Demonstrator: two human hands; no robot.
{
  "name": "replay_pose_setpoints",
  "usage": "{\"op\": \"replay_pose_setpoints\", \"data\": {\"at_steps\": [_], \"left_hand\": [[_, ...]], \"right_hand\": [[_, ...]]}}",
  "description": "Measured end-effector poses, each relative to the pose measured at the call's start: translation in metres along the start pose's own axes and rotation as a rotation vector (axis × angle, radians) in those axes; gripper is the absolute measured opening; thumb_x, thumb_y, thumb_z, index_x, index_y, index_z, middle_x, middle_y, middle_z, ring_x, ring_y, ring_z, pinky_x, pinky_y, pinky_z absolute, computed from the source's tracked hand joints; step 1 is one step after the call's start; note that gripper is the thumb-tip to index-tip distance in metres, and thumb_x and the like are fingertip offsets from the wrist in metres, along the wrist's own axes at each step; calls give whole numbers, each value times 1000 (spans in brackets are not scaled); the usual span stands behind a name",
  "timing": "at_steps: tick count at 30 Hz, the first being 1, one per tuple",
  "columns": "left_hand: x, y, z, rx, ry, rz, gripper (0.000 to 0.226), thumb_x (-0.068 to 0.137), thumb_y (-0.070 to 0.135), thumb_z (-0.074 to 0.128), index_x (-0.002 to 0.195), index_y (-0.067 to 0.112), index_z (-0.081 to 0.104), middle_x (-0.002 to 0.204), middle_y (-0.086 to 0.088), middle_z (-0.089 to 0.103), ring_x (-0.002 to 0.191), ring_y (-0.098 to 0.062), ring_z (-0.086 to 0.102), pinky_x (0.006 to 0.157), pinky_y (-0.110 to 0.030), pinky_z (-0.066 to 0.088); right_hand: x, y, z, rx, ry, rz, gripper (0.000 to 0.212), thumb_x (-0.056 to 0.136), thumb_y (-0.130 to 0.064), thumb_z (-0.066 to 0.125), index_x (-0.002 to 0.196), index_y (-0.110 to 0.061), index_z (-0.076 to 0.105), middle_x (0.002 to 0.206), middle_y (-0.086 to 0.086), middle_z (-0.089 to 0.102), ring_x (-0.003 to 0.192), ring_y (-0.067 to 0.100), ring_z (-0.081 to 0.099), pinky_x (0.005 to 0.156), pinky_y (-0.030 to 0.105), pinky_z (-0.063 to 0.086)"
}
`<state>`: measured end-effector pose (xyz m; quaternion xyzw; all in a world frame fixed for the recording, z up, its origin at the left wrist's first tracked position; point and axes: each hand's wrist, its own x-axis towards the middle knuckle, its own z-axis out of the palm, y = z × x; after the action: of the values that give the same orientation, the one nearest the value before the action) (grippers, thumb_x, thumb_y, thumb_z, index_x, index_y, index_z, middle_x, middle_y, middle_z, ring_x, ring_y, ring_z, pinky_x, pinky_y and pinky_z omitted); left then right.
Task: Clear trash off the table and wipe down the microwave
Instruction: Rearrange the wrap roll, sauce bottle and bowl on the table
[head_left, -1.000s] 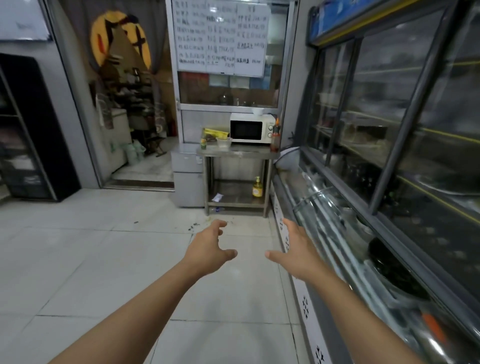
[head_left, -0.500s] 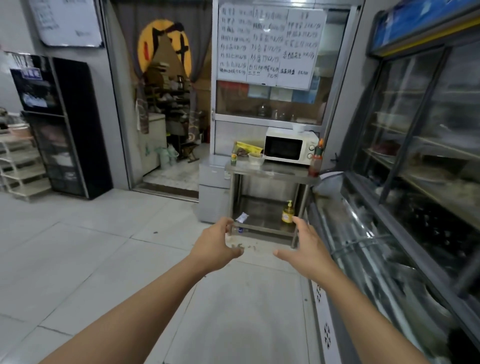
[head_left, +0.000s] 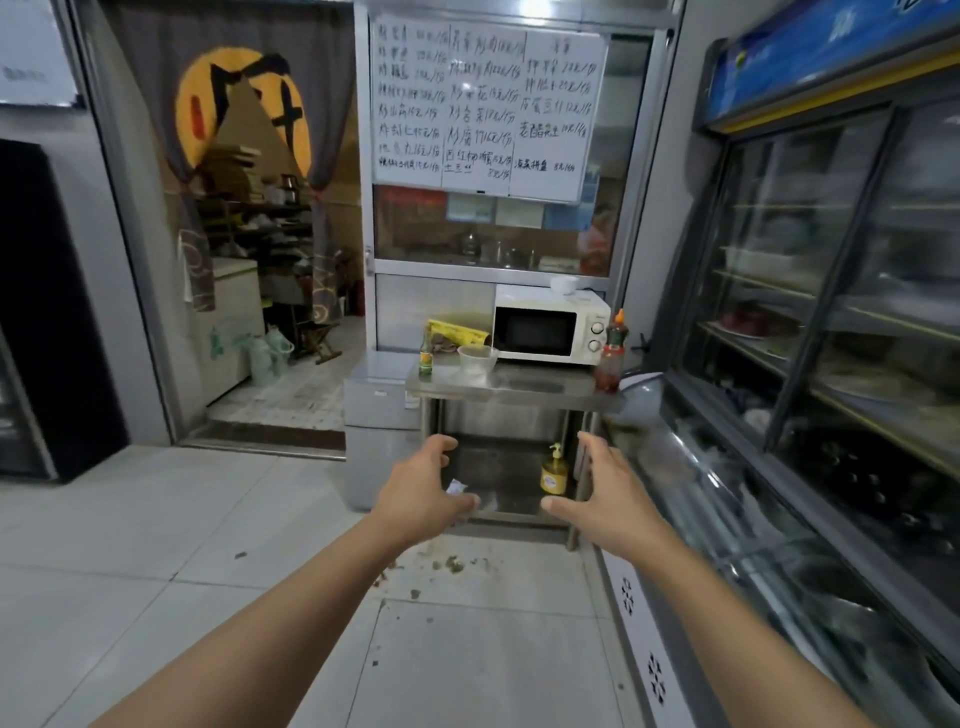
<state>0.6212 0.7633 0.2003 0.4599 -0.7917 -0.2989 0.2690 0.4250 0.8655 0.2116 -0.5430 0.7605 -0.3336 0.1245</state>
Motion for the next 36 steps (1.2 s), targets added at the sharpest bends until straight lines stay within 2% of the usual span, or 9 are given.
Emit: {"op": "replay_pose_setpoints", "data": {"at_steps": [3, 6, 11, 15, 23, 29, 36], "left_hand": [[50, -12, -5, -5, -26, 14, 71, 77, 30, 74, 137, 27, 36, 134, 0, 50, 111, -14, 52, 70, -13, 41], [88, -24, -5, 6, -41, 6, 71, 77, 30, 74, 137, 26, 35, 135, 0, 49, 114, -16, 52, 80, -20, 41], [165, -44, 0, 45, -50, 1, 72, 78, 31, 73, 138, 26, 34, 135, 0, 50, 117, -17, 51, 87, -26, 44], [229, -55, 7, 28, -20, -7, 71, 77, 30, 74, 136, 24, 36, 132, 0, 52, 109, -13, 52, 84, -24, 45], [358, -74, 8, 31, 63, -96, 67, 75, 29, 76, 132, 24, 41, 126, -1, 56, 112, -17, 53, 94, -32, 46], [425, -108, -4, 49, 83, -159, 69, 76, 30, 75, 134, 24, 39, 129, 0, 54, 113, -17, 52, 91, -28, 44], [514, -181, -40, 58, 77, -166, 69, 76, 30, 75, 133, 24, 38, 127, -1, 54, 112, -17, 52, 92, -30, 46]], "right_hand": [[44, -4, 13, -7, 17, 27, 94, 74, -41, 73, 146, -29, 14, 152, -1, 21, 137, 19, 29, 106, 34, 31], [80, -2, 25, -27, 19, 52, 94, 74, -42, 73, 146, -31, 13, 152, -2, 20, 137, 19, 29, 106, 35, 31], [162, 11, 41, -1, 18, 79, 94, 74, -44, 72, 146, -31, 12, 152, -3, 19, 136, 19, 31, 105, 39, 33], [237, 27, 53, 13, 27, 66, 92, 75, -44, 71, 146, -30, 14, 153, -3, 20, 136, 20, 32, 105, 38, 34], [396, 45, 72, 41, -44, -14, 91, 76, -43, 72, 146, -28, 15, 153, -2, 20, 138, 19, 28, 107, 36, 31], [482, 35, 108, 19, -89, -35, 92, 74, -45, 72, 145, -31, 16, 154, -1, 18, 139, 21, 27, 108, 40, 32], [574, 0, 171, 4, -111, -65, 92, 74, -42, 73, 146, -28, 18, 152, -1, 24, 136, 20, 31, 105, 36, 34]]}}
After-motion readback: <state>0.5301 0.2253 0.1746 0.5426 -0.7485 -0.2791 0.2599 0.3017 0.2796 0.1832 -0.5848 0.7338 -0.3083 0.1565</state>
